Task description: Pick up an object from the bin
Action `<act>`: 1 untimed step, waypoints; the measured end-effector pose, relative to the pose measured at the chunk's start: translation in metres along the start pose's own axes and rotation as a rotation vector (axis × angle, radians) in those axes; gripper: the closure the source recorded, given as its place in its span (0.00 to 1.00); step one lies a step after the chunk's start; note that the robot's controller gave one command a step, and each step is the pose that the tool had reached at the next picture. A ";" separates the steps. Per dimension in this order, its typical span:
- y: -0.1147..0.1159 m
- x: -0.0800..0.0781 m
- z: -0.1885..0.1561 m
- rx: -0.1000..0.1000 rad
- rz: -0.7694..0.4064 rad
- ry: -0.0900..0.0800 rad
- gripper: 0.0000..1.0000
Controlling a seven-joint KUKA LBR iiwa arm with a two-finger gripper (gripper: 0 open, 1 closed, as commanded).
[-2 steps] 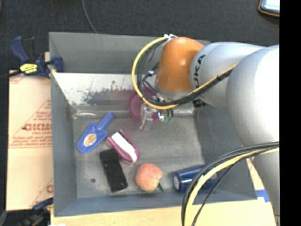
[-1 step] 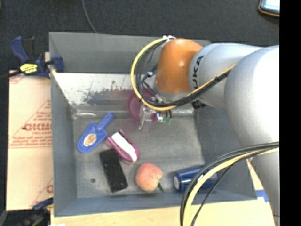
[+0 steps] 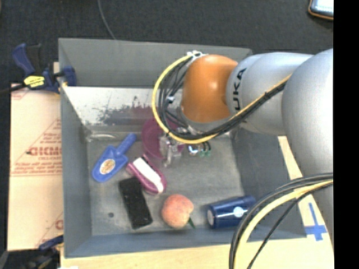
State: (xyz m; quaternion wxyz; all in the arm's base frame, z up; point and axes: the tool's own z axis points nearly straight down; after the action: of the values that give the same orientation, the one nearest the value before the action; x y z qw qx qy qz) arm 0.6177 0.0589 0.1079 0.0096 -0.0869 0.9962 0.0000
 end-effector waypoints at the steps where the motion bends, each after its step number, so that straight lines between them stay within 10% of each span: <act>1: 0.001 -0.005 0.002 -0.002 0.052 -0.003 1.00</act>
Offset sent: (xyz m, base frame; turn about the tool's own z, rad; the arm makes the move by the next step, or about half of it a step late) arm 0.0034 -0.0519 0.1070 -0.0605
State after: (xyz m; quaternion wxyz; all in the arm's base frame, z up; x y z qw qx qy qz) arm 0.6220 0.0609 0.1063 0.0111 -0.0610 0.9981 0.0014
